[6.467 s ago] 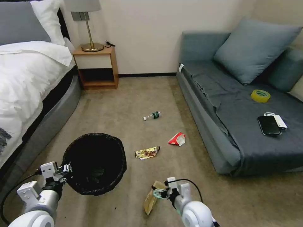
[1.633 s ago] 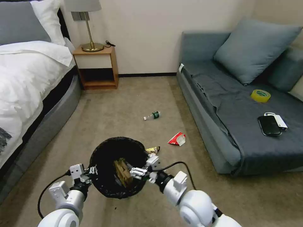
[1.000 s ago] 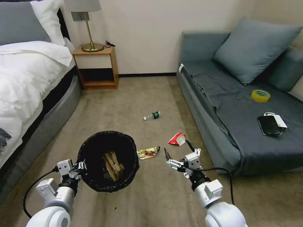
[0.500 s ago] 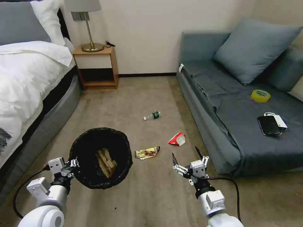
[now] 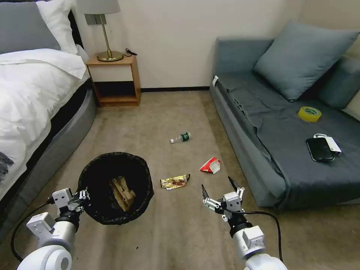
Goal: Pick up the trash bin, then pick up the garbage on the floor and place it into the trash bin.
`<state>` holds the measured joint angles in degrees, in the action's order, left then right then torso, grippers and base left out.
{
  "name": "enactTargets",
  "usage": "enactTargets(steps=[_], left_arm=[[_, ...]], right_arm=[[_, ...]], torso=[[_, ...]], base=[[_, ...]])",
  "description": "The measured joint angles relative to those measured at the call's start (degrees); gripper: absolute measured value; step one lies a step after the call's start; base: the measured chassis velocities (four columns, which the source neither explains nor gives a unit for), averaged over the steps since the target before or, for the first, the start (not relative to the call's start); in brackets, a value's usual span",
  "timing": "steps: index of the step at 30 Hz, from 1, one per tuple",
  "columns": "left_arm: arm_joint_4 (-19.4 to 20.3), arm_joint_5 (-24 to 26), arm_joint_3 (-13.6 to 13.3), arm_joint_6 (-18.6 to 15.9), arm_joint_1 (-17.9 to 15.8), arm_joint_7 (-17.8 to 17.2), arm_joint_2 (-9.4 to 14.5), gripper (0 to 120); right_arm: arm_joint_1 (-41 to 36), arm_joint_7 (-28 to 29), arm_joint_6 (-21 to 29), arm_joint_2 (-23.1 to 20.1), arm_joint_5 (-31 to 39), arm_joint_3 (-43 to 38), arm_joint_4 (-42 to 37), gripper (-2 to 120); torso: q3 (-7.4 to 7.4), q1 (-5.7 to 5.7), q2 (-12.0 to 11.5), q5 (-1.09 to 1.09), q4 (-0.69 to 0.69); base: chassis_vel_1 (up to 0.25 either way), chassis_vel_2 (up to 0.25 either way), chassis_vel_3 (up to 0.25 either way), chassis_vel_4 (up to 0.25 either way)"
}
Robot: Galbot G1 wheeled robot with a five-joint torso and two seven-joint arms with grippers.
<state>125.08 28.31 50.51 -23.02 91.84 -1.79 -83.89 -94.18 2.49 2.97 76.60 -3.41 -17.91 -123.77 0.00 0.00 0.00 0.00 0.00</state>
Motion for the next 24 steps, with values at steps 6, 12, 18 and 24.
enactTargets(steps=[6,12,18,24], left_arm=[[-0.06,0.42,0.5,0.0,0.0,0.0,0.13,4],[-0.31,0.71,0.79,0.0,0.01,-0.02,0.19,4],[-0.7,1.08,0.91,0.0,-0.13,-0.03,0.17,4],[-1.11,1.64,1.52,-0.02,-0.32,-0.03,0.41,4]], right_arm=[[0.25,-0.05,0.15,0.2,0.02,0.34,0.31,100],[0.34,-0.16,0.17,0.36,0.03,0.28,0.41,100],[0.43,-0.19,0.67,0.32,0.25,-0.15,0.3,100],[0.52,-0.28,0.87,0.53,0.21,-0.14,0.37,100]], torso=[[0.0,0.0,0.0,0.0,0.0],[0.0,0.0,0.0,0.0,0.0],[0.0,0.0,0.0,-0.01,0.0],[0.0,0.0,0.0,-0.01,0.0]], base=[[0.0,0.0,0.0,0.0],[0.0,0.0,0.0,0.0],[-0.063,0.061,0.058,-0.065],[-0.072,0.064,0.079,-0.076]])
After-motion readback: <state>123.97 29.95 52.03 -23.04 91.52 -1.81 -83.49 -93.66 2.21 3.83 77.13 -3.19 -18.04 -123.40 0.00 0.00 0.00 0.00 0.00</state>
